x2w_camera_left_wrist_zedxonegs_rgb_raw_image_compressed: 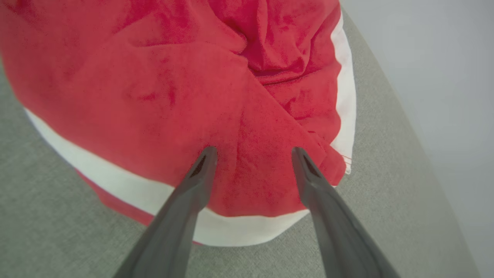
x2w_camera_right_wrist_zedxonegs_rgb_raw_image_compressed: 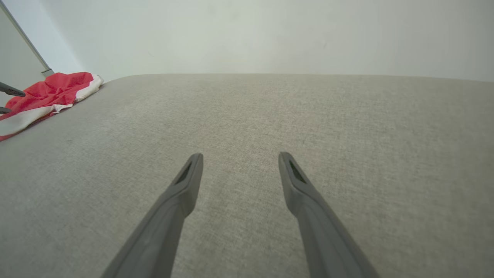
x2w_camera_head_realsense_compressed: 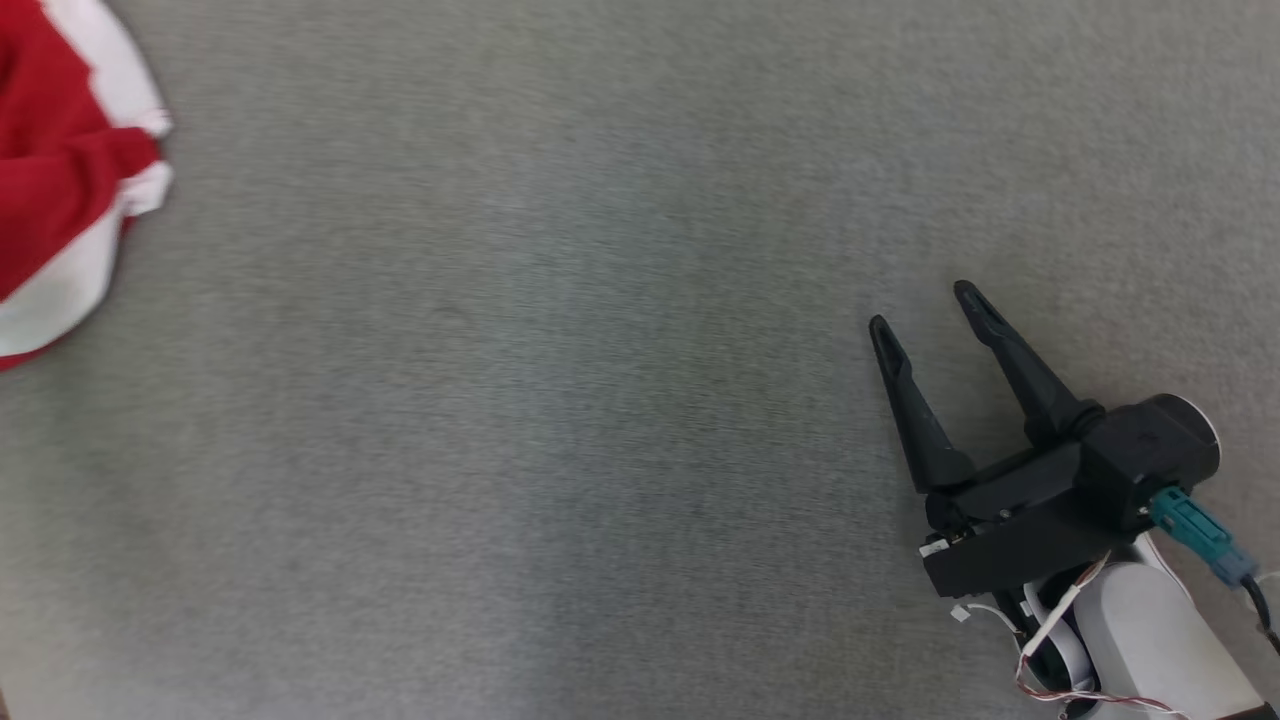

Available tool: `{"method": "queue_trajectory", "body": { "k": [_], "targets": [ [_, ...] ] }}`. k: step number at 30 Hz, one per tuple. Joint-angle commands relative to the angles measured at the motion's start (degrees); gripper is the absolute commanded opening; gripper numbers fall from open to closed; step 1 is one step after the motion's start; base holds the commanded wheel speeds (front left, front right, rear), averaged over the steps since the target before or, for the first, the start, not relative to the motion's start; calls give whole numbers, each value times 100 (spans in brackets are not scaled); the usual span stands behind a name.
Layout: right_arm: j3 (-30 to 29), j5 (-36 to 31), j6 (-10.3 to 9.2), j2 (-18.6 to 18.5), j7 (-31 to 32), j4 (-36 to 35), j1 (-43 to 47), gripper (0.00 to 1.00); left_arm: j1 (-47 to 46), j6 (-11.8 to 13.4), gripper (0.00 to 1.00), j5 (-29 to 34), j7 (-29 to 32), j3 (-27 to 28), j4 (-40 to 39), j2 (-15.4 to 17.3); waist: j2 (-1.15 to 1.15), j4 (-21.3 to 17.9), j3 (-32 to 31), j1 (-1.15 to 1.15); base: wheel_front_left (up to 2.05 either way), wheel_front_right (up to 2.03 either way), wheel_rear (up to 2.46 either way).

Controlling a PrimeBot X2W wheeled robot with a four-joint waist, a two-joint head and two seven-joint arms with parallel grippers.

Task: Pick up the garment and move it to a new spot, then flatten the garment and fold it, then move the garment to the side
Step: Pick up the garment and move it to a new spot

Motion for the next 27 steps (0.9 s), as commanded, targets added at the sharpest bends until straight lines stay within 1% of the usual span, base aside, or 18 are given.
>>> {"method": "queue_trajectory", "body": {
  "k": [1, 2, 3, 5, 7, 8, 9, 11, 13, 18, 21, 23, 25, 27],
  "targets": [
    [-15, -15, -14, 16, -32, -13, 18, 100, 56, 35, 100, 69, 25, 28, -10, 39, -1, -592, 566, -1, 0, 0, 0],
    [-48, -17, -14, 23, -41, -29, 37, 100, 98, 121, 100, 87, 57, 32, -16, 38, -1, -620, 578, -1, 0, 0, 0],
    [-105, -31, -14, 42, -52, -46, 81, 100, 166, 297, 100, 136, 29, 61, -29, 33, -1, -677, 589, -1, 0, 0, 0],
    [-136, -29, -14, 44, -67, -38, 112, 100, 227, 391, 100, 156, 39, 41, -24, 49, -1, -729, 578, -1, 0, 0, 0],
    [-159, -27, -14, 56, -73, -39, 118, 100, 308, 411, 100, 197, 97, 2, 19, 42, -1, -772, 557, -1, 0, 0, 0],
    [-166, -22, -14, 64, -72, -38, 115, 100, 333, 401, 49, 222, 49, -12, 14, 66, -1, -786, 547, -1, 0, 0, 0],
    [-173, -17, -14, 69, -76, -28, 105, 100, 352, 371, 0, 256, 11, -23, 30, 102, -1, -799, 533, -1, 0, 0, 0],
    [-198, -8, -14, 69, -92, 4, 103, 100, 361, 302, 0, 242, -8, -42, 118, 126, -1, -804, 494, -1, 0, 0, 0],
    [-223, 6, -14, 83, -127, 73, 121, 100, 347, 165, 0, 203, -114, -33, 185, 167, -1, -790, 404, -1, 0, 0, 0],
    [-238, 72, -14, 214, -292, 328, 243, 100, 276, -385, 0, 93, -417, -55, 201, 286, -1, -751, -104, -1, 0, 0, 0],
    [-272, 116, -14, 304, -397, 484, 306, 100, 170, -735, 0, -33, -546, -1, 58, 351, -1, -766, -553, -1, 0, 0, 0],
    [-302, 148, -14, 367, -452, 623, 386, 100, 206, -932, 0, -16, -565, -90, -38, 362, -1, -787, -920, -1, 0, 0, 0],
    [-331, 190, -14, 403, -492, 759, 489, 100, 256, -1053, 0, -49, -526, -146, -172, 354, -1, -839, -1276, -1, 0, 0, 0],
    [-333, 223, -14, 438, -526, 862, 576, 100, 257, -1075, 0, -129, -370, -175, -369, 298, -1, -919, -1599, -1, 0, 0, 0]
  ]
}}
